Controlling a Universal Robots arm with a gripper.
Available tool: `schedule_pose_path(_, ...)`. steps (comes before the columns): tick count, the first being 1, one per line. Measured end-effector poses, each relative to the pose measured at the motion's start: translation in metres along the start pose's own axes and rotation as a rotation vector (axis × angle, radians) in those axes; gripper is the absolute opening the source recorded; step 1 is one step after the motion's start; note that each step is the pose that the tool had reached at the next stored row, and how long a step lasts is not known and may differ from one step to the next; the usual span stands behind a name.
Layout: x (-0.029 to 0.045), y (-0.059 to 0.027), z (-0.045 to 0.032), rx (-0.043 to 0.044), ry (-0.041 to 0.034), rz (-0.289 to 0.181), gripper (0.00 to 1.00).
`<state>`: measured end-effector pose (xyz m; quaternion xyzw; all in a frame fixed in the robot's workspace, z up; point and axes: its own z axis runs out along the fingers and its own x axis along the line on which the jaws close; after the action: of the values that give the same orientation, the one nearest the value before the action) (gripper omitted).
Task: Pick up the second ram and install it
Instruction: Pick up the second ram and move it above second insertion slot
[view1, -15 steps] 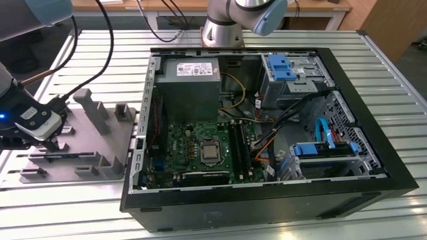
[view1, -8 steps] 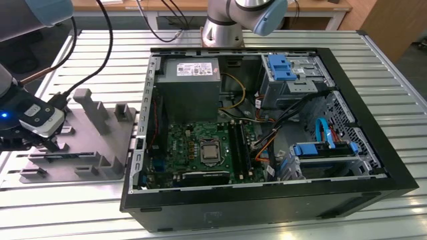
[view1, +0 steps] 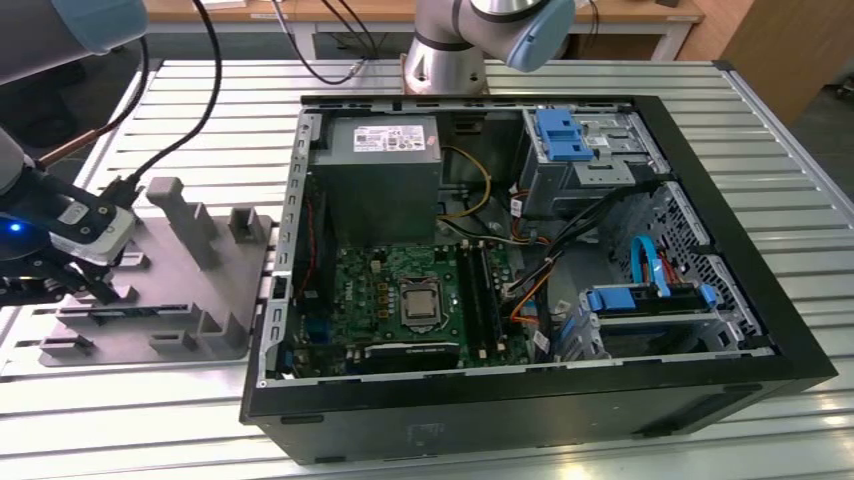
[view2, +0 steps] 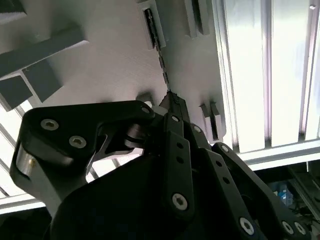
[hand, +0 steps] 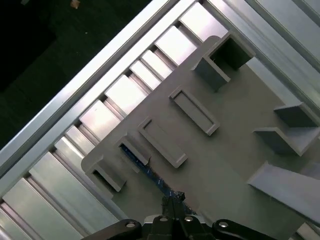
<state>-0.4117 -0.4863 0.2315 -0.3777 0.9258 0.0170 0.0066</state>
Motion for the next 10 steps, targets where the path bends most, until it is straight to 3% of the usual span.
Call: schedule_pose_path(10, 0.0, 0.0, 0.0003, -0.0036, 0.0038, -0.143, 0.1)
